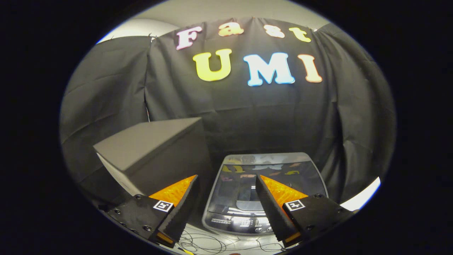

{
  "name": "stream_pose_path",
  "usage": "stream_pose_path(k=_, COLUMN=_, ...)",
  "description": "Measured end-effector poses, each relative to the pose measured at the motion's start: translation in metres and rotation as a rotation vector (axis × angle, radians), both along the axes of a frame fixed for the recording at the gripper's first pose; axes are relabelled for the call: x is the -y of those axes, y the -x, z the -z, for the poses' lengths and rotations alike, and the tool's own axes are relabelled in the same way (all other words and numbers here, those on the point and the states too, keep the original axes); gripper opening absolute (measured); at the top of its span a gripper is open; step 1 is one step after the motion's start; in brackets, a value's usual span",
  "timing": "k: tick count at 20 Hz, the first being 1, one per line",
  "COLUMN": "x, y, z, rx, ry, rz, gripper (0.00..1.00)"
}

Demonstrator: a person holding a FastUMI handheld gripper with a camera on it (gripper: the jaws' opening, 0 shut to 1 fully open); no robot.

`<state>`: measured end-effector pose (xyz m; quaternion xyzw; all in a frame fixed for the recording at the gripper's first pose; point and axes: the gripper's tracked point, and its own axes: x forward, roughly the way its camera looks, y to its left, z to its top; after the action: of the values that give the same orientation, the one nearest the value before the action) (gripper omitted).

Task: Put the clothes into the washing machine and then close the washing machine lid.

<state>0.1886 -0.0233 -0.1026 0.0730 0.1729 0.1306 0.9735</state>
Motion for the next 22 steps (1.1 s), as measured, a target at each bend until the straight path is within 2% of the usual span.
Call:
stream_pose_path(k=5, x=-0.009, y=0.092, z=-0.055, rx=0.153, ry=-0.041, rz=0.047, gripper=0.98)
stream_pose_path(k=8, x=-0.02, y=0.14, z=-0.057, rx=0.164, ry=-0.026, rz=0.036, gripper=0.98)
stream_pose_path(k=11, x=-0.012, y=0.183, z=-0.07, rx=0.22, ry=-0.019, rz=0.073, gripper=0.98)
stream_pose_path(k=16, x=-0.008, y=0.221, z=-0.071, rx=0.273, ry=0.022, rz=0.091, gripper=0.98)
stream_pose_path(k=22, x=0.002, y=0.231, z=-0.083, rx=0.283, ry=-0.002, rz=0.122, gripper=0.98)
